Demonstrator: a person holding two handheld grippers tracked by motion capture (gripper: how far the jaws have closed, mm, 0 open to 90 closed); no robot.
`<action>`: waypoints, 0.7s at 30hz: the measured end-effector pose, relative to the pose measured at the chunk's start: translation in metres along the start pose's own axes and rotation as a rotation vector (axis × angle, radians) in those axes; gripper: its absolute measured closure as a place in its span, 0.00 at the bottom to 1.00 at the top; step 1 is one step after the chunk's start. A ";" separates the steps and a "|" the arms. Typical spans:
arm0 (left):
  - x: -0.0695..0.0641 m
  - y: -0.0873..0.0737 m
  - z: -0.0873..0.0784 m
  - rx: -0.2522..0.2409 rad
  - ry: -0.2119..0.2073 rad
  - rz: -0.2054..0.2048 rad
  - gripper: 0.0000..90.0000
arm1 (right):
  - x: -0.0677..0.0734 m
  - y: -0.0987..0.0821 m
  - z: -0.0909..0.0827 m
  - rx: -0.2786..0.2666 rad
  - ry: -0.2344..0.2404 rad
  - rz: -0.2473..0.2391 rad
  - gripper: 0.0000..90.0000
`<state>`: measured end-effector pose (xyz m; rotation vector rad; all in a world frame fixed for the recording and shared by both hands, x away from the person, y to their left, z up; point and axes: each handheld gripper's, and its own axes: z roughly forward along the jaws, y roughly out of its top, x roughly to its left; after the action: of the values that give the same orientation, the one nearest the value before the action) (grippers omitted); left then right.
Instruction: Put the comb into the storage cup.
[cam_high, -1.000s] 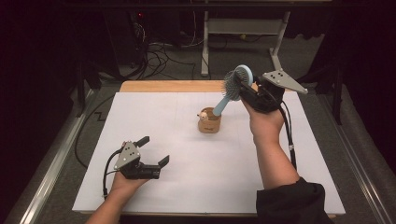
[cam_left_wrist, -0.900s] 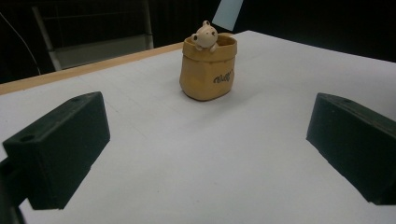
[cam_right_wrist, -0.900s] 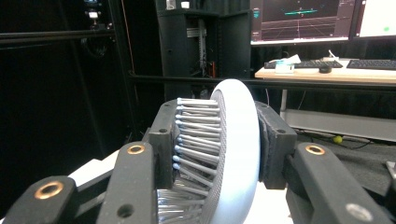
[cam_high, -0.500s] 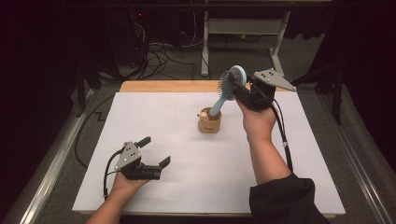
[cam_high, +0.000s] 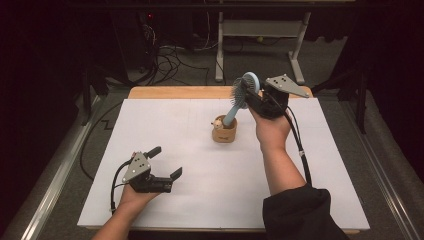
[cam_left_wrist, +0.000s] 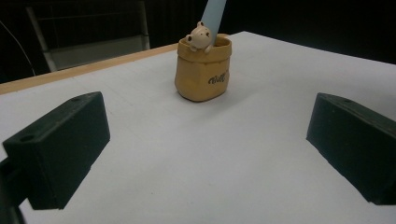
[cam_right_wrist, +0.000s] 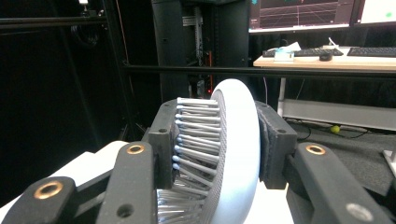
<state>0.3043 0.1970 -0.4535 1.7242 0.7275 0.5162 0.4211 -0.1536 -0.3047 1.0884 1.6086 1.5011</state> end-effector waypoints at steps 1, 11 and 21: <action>0.000 0.000 0.000 0.000 0.000 0.000 0.00 | 0.000 -0.001 0.001 0.001 -0.001 -0.003 0.65; 0.001 0.001 -0.001 -0.004 0.003 -0.002 0.00 | 0.003 -0.010 0.008 0.017 -0.001 -0.002 0.65; 0.000 0.001 -0.001 -0.003 0.003 0.004 0.00 | 0.006 -0.018 0.013 0.030 0.007 0.004 0.65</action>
<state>0.3039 0.1979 -0.4524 1.7228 0.7246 0.5227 0.4279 -0.1429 -0.3240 1.1044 1.6388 1.4892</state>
